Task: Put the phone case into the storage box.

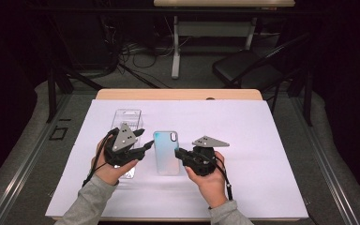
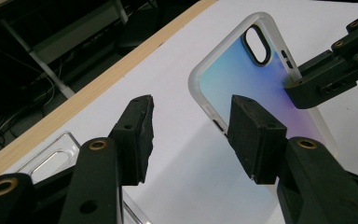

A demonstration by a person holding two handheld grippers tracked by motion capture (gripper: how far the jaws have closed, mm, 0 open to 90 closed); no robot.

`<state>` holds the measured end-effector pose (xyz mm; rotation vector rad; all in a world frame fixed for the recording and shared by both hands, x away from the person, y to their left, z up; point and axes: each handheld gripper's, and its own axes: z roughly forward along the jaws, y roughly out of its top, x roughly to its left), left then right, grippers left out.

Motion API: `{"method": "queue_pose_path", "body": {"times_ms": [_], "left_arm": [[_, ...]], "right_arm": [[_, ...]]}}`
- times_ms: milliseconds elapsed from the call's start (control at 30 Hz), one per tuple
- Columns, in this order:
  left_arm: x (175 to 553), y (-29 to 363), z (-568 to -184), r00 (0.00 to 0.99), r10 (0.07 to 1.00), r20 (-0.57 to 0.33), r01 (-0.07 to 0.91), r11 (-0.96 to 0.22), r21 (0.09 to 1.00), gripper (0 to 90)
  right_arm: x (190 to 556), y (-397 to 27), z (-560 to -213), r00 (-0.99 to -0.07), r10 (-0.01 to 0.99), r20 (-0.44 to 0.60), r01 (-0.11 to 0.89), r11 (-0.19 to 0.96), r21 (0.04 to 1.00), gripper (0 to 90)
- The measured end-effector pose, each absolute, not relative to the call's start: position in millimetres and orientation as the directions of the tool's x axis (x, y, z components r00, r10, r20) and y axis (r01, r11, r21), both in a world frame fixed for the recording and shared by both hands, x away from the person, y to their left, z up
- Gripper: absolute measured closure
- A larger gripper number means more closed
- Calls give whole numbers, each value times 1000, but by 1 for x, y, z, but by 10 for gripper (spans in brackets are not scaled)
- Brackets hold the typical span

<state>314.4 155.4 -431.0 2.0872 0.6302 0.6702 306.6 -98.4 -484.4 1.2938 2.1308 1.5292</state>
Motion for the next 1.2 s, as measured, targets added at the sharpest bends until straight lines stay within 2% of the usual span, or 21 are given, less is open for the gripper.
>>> {"method": "queue_pose_path", "body": {"times_ms": [133, 267, 467, 1200], "left_arm": [[315, 155, -432, 747, 636, 195, 222, -515, 828, 420], [316, 153, -433, 743, 633, 218, 214, -532, 819, 320], [315, 151, -434, 724, 642, 255, 204, -551, 809, 252], [309, 147, -430, 691, 639, 337, 171, -597, 784, 271]], "right_arm": [[305, -97, -484, -596, 747, 294, 520, 79, 851, 835], [305, -96, -484, -600, 745, 290, 515, 82, 853, 835], [304, -95, -483, -605, 745, 282, 507, 87, 858, 835], [297, -86, -484, -620, 749, 235, 489, 134, 862, 835]]}}
